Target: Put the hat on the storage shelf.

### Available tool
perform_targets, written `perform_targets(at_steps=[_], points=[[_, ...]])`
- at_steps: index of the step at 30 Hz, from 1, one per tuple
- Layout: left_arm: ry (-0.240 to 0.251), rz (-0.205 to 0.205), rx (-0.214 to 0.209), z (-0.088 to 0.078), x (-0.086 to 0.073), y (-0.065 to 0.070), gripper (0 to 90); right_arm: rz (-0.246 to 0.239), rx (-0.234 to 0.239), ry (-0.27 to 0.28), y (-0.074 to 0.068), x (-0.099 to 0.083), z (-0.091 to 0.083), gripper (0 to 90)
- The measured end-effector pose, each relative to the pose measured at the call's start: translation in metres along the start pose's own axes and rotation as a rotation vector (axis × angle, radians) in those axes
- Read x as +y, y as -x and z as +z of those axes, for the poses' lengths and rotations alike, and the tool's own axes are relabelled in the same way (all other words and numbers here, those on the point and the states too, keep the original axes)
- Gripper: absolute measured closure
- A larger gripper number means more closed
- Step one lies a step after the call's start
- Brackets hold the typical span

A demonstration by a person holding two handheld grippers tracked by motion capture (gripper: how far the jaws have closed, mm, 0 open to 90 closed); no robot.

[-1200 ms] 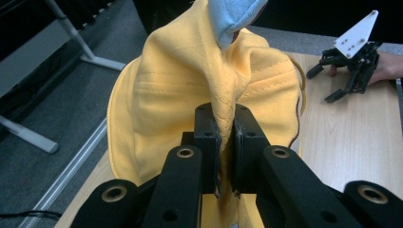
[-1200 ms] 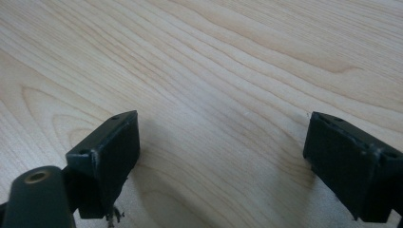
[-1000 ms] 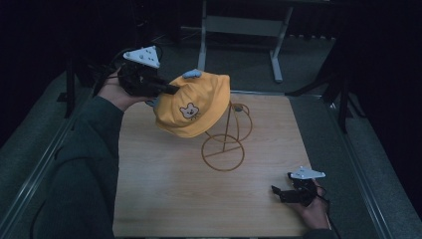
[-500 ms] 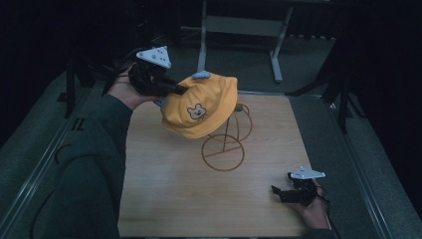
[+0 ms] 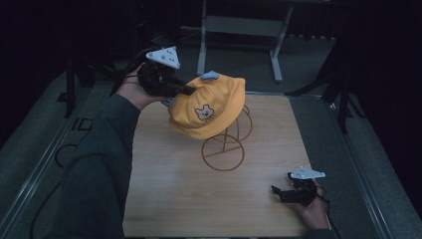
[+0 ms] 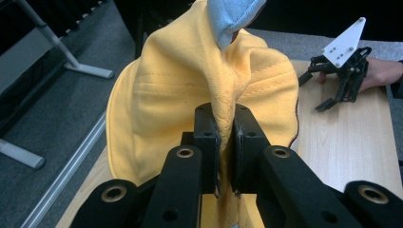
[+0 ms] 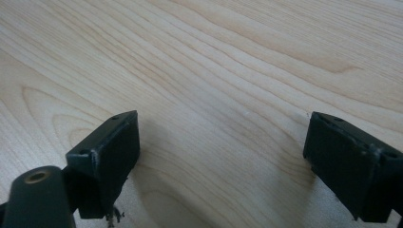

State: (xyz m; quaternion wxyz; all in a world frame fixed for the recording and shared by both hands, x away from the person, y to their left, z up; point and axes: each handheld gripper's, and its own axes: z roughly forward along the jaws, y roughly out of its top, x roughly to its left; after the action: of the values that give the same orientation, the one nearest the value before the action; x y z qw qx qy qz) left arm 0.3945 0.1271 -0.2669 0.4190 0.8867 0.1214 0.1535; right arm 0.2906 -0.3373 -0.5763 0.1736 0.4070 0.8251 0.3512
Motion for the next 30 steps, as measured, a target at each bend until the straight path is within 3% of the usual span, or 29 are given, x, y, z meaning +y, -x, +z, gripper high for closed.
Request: perform_targets(at_steps=[30], points=[[0.008, 0.03, -0.035, 0.026, 0.024, 0.01, 82.2, 0.0, 0.0, 0.0, 0.0, 0.0, 0.0, 11.7]])
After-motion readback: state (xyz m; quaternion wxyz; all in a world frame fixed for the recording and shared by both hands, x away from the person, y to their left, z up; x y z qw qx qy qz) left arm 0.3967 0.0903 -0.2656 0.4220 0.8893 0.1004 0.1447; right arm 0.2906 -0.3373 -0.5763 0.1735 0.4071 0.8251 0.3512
